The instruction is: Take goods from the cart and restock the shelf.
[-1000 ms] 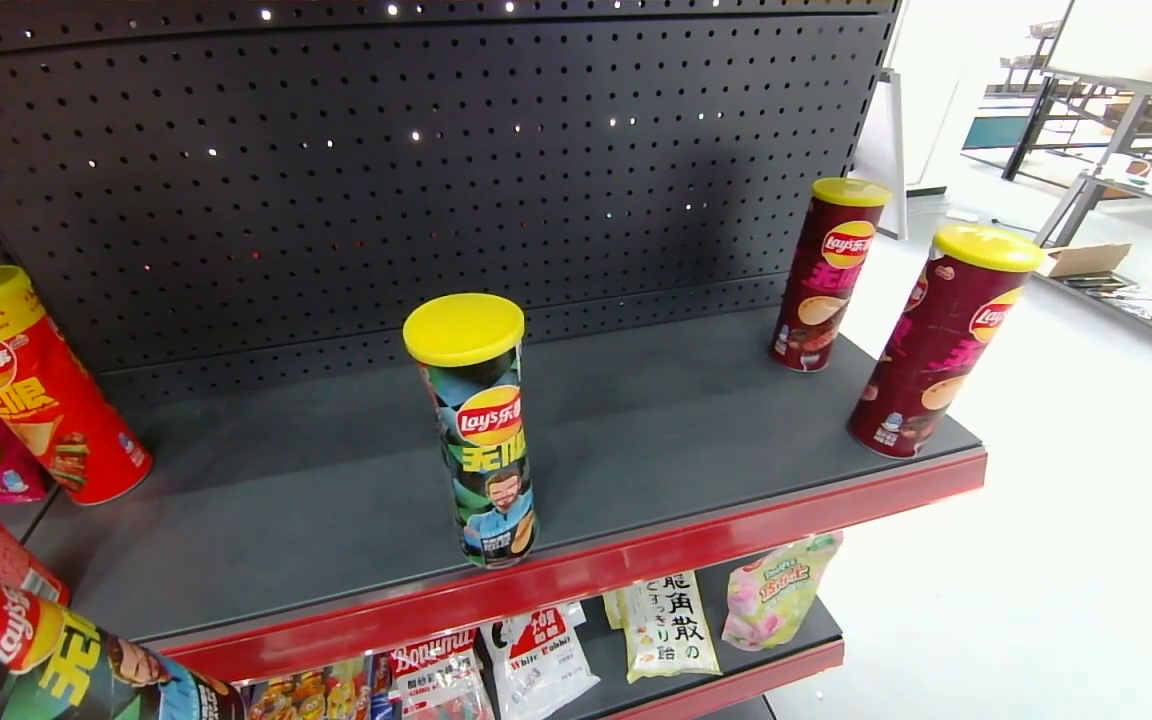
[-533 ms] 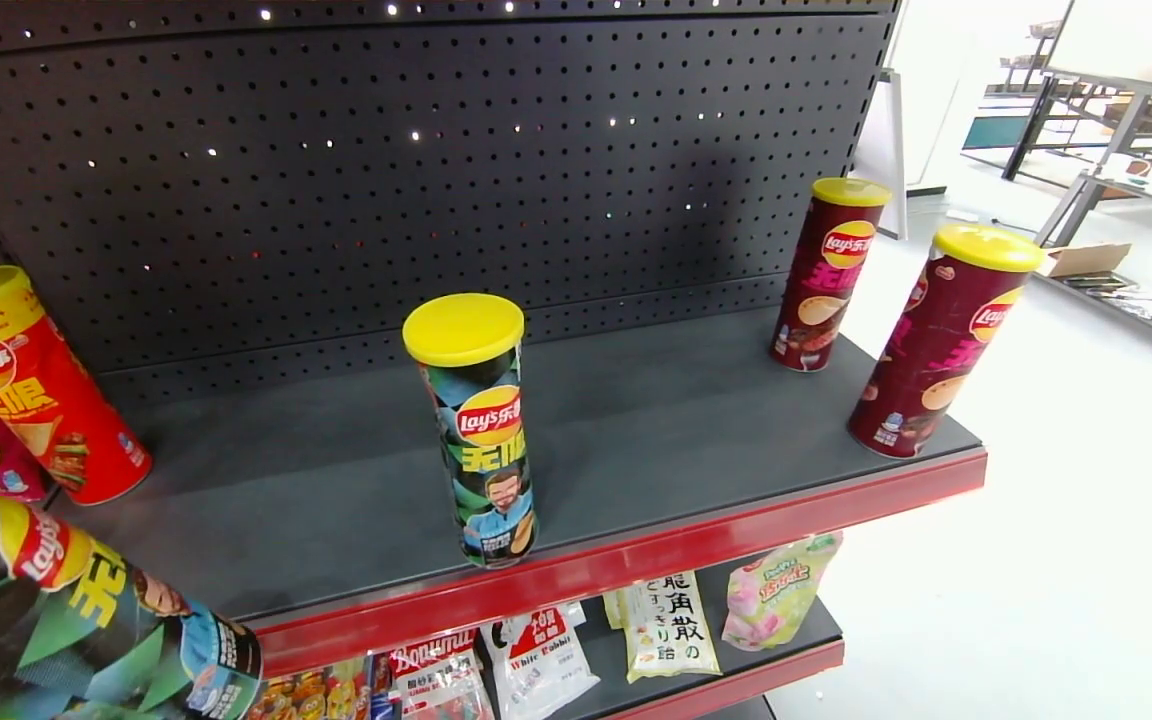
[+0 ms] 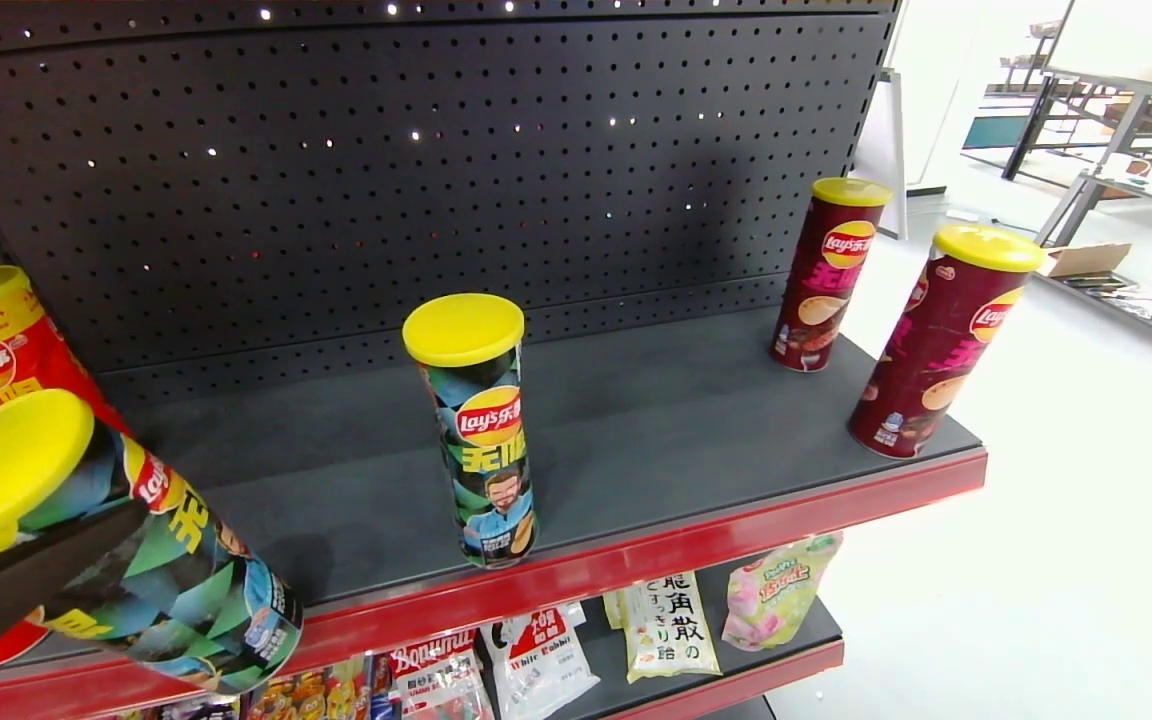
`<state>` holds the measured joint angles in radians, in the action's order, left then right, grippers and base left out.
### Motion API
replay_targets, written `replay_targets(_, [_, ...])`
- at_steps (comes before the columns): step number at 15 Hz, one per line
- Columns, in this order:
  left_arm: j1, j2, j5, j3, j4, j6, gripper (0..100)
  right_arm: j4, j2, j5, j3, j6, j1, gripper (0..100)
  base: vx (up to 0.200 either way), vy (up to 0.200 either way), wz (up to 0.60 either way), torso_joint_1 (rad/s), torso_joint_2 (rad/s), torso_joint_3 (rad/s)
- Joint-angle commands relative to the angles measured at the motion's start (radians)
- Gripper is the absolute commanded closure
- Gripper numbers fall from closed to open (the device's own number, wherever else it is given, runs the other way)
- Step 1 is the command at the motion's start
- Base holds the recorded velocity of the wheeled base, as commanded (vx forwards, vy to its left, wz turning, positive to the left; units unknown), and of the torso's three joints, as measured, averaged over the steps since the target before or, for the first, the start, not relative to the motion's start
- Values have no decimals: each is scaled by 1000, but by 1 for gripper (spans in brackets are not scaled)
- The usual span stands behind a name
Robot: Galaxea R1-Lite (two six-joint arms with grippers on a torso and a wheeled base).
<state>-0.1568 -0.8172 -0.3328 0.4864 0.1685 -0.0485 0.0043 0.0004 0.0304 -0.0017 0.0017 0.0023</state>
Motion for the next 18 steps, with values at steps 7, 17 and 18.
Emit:
replay_targets(7, [-1, -290, 3, 116, 105, -16, 100, 0, 0, 0, 0, 0, 1, 0, 0, 0, 0, 0, 0, 0])
replay_targets(17, [-26, -640, 4, 348, 299, -54, 100, 0, 0, 0, 0, 0, 1, 0, 0, 0, 0, 0, 0, 0])
replay_targets(18, [-41, -685, 4, 382, 330, -53, 100, 0, 0, 0, 0, 0, 1, 0, 0, 0, 0, 0, 0, 0])
